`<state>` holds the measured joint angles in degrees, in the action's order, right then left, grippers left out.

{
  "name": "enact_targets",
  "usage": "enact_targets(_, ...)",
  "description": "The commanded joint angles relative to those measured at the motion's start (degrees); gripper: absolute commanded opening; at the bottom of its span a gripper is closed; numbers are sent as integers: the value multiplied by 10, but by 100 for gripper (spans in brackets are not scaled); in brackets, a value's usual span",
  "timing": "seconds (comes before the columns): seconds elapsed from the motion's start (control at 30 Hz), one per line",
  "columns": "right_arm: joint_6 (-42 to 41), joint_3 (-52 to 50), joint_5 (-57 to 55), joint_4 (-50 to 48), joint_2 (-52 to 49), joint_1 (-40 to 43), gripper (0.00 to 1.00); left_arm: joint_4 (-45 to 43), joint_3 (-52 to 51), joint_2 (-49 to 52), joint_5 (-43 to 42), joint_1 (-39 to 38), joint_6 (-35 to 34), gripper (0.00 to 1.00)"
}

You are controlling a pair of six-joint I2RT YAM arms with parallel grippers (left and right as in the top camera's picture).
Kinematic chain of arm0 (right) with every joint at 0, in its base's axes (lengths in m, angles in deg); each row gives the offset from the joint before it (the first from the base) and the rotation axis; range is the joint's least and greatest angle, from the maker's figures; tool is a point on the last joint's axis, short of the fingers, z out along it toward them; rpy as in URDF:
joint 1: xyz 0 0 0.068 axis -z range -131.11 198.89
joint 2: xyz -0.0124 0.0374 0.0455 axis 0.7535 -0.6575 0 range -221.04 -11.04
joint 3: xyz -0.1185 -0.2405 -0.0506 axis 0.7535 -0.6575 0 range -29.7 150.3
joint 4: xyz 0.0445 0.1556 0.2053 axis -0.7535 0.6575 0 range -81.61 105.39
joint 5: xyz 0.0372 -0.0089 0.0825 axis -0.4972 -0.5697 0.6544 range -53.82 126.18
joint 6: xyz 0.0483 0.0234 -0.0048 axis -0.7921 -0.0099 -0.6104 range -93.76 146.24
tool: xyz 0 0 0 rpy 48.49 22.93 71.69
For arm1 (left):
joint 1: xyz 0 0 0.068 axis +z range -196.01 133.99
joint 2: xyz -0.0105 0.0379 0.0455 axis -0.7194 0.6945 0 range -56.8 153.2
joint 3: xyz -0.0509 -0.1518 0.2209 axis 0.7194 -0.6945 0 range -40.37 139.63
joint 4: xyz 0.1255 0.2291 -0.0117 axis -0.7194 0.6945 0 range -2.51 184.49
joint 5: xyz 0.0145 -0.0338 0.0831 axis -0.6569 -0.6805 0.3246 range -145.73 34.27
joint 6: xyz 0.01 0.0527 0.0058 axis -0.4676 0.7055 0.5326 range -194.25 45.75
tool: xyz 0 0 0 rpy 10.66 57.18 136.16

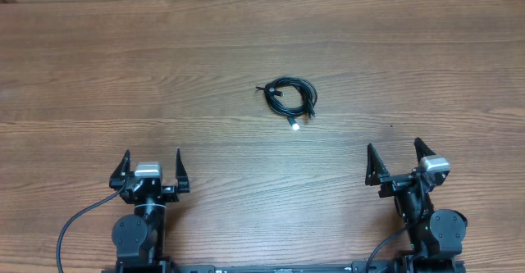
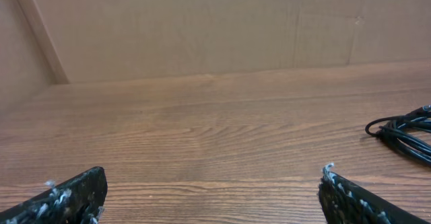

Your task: Untangle cables

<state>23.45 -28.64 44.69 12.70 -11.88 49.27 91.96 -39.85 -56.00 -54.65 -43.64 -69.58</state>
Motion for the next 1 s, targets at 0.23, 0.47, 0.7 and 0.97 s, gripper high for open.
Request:
enact_targets(0.23,-5,-6,1,-2,7,3,100,0,-2,-4,-7,2,-2,100)
enact_targets(0.47,-109,-6,45,-6,7,3,100,-1,-2,-4,-7,2,-2,100)
enact_targets(0.7,-191,-6,44,-6,7,3,100,0,-2,-4,-30,2,-54,100)
enact_targets(0.97,-167,9,189,-13,3,3,100,61,46,6,-142,2,-70,100)
